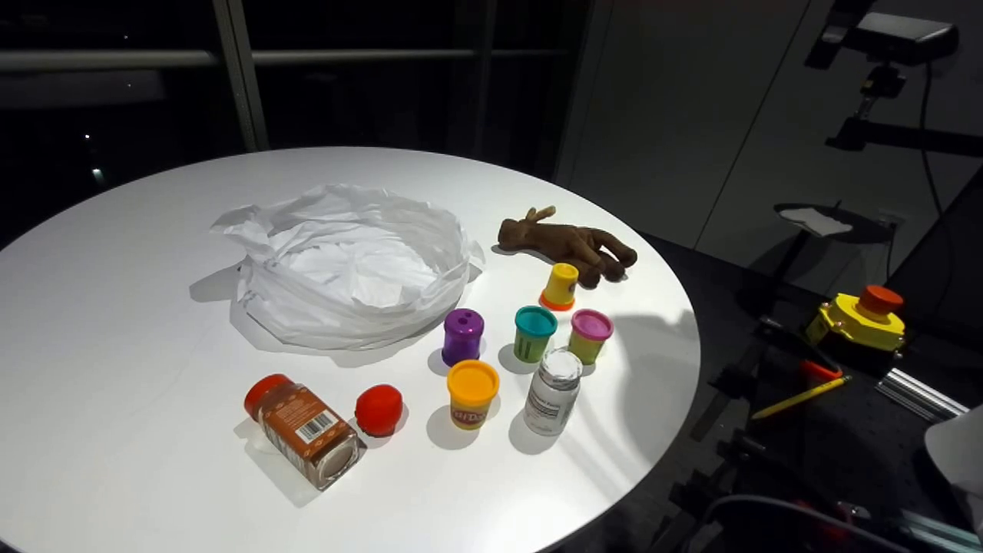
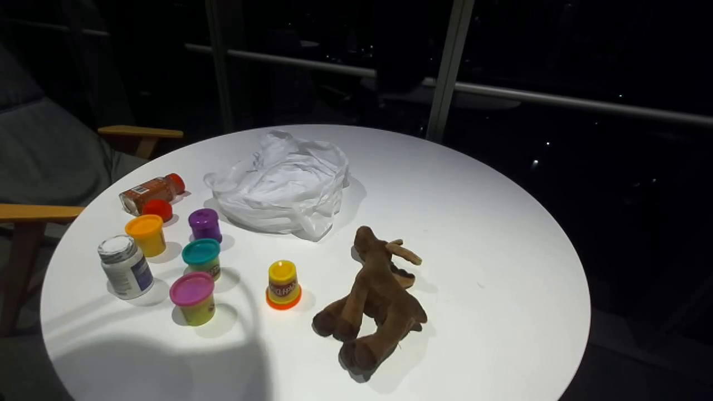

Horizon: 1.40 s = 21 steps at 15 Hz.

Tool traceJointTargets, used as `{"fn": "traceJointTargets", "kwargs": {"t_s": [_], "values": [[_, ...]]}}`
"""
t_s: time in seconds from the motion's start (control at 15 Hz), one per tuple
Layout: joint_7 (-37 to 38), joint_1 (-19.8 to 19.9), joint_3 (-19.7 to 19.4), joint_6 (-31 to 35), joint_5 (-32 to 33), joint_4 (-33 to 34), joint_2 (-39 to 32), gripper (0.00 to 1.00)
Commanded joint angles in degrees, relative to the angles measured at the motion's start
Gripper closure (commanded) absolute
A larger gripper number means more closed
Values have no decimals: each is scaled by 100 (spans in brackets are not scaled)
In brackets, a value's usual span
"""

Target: Put all the objects on the table into the plastic bag

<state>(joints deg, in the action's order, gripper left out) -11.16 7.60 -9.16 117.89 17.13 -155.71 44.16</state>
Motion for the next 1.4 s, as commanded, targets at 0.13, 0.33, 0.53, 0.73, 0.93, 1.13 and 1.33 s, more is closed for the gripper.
{"fn": "traceJointTargets", "kwargs": {"t_s": [0.13, 0.33, 0.53, 0.73, 0.93, 1.13, 1.33], "values": [[529, -395, 397, 2037, -123, 217, -1708, 0], [406, -673, 458, 2465, -575, 301, -2637, 0], [327, -991, 535, 2449, -1378, 462, -3339, 0], [-27, -1235, 577, 2366, -2384, 728, -3882, 0], [156, -1213, 788, 2670, -2567, 992, -4416, 0], [678, -1159, 922, 3287, -1907, 1184, -5043, 0], [618, -1116, 951, 3196, -1900, 1030, -4962, 0]]}}
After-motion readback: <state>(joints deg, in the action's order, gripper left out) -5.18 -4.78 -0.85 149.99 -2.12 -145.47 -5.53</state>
